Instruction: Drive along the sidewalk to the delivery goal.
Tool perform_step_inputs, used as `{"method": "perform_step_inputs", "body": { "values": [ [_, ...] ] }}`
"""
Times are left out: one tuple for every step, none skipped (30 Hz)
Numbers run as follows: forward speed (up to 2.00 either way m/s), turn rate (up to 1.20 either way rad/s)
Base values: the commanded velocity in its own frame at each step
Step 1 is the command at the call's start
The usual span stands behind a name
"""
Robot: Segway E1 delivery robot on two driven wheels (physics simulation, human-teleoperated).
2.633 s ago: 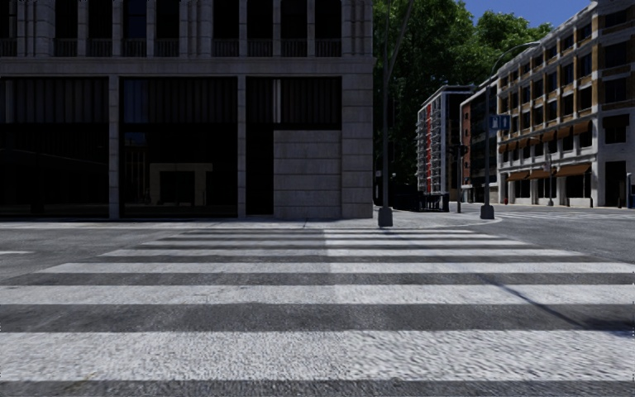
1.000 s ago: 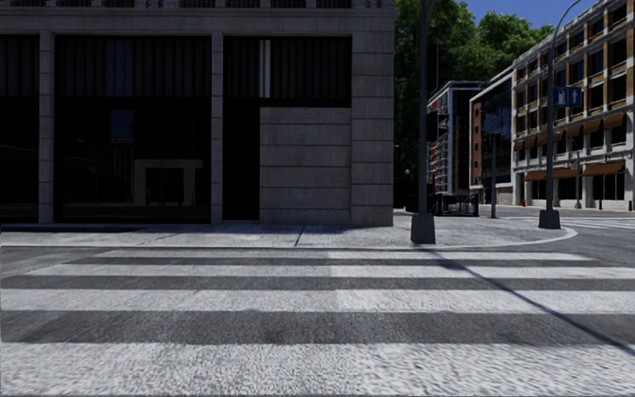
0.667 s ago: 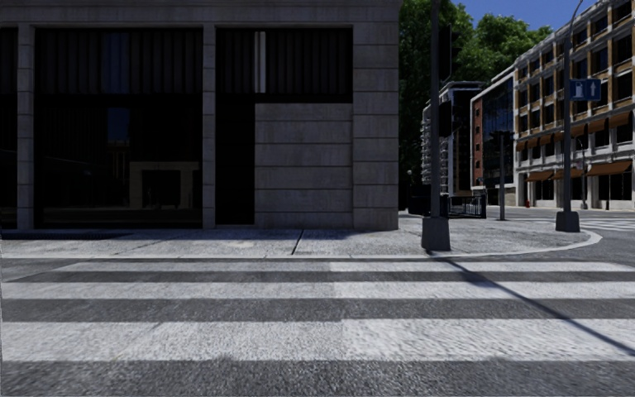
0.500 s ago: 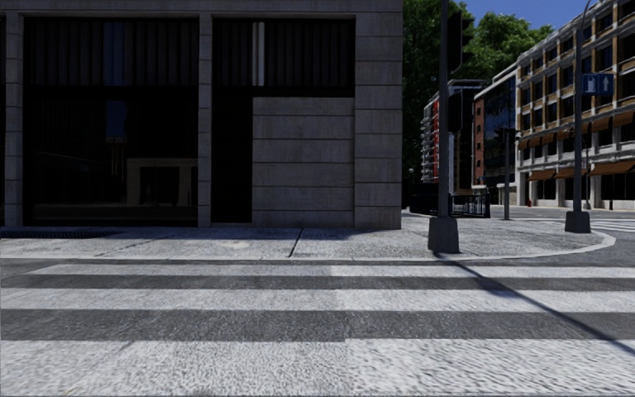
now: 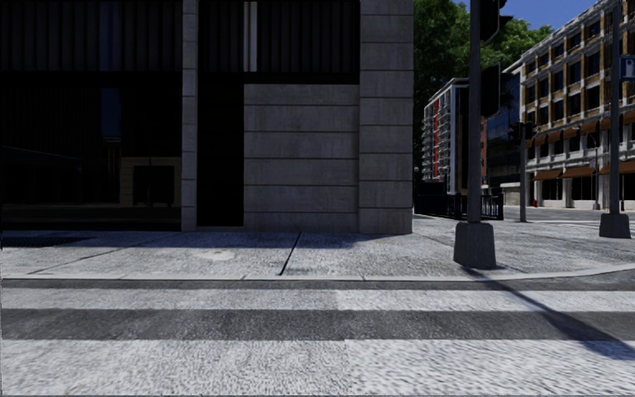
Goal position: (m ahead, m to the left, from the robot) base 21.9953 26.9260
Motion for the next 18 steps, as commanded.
{"method": "perform_step_inputs", "body": {
  "values": [
    [1.83,0.00],
    [1.81,0.00],
    [1.81,0.00],
    [1.89,0.00],
    [1.89,0.00],
    [1.92,0.00],
    [1.92,0.00],
    [1.92,0.00],
    [1.92,0.00],
    [1.93,0.00],
    [1.95,0.00],
    [1.95,0.00],
    [1.97,0.00],
    [1.98,0.00],
    [1.99,0.00],
    [1.99,0.00],
    [1.99,0.00],
    [2.00,0.00]
  ]
}}
